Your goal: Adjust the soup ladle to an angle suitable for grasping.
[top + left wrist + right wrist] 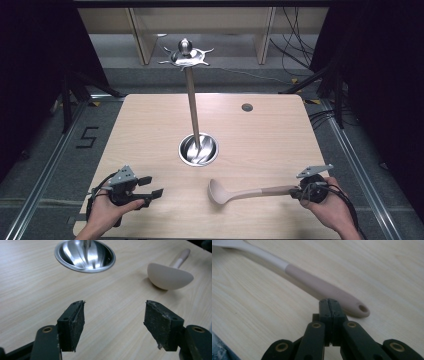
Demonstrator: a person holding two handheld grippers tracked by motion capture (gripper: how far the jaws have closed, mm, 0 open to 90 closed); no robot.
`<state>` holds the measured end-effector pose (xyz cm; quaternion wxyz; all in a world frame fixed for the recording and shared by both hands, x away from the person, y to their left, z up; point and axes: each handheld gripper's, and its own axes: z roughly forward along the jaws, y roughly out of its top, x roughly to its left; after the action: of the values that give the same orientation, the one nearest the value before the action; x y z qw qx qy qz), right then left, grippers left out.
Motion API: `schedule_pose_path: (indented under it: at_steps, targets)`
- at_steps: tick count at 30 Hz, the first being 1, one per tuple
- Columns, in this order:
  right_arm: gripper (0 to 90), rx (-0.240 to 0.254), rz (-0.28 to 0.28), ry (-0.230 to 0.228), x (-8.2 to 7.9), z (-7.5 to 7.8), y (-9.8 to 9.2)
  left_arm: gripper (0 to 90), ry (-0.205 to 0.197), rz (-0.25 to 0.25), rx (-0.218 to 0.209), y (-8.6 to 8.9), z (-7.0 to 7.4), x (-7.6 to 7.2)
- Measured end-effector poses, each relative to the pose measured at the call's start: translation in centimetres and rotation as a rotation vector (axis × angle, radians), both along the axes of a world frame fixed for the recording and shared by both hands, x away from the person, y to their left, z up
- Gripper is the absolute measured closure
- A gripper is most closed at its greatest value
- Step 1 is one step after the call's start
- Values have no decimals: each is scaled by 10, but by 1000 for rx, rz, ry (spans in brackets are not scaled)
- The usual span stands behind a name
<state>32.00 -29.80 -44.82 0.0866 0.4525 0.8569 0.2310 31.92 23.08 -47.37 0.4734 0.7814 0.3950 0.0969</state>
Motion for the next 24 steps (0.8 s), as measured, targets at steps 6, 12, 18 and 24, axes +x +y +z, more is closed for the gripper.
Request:
schedule_pose_path:
  at_steps: [6, 12, 18, 24]
  targets:
    - [900, -3, -33, 98, 7, -6, 11, 318, 7, 34, 23, 0, -3, 14]
    - [900, -23, -130, 210, 11, -9, 17, 324, 10, 33, 41, 2, -4, 11]
    - [900, -94, -188, 297, 16, -9, 20, 328, -5, 37, 37, 6, -2, 3]
    - [900, -129, -206, 311, 23, -15, 20, 329, -6, 42, 31, 7, -1, 4]
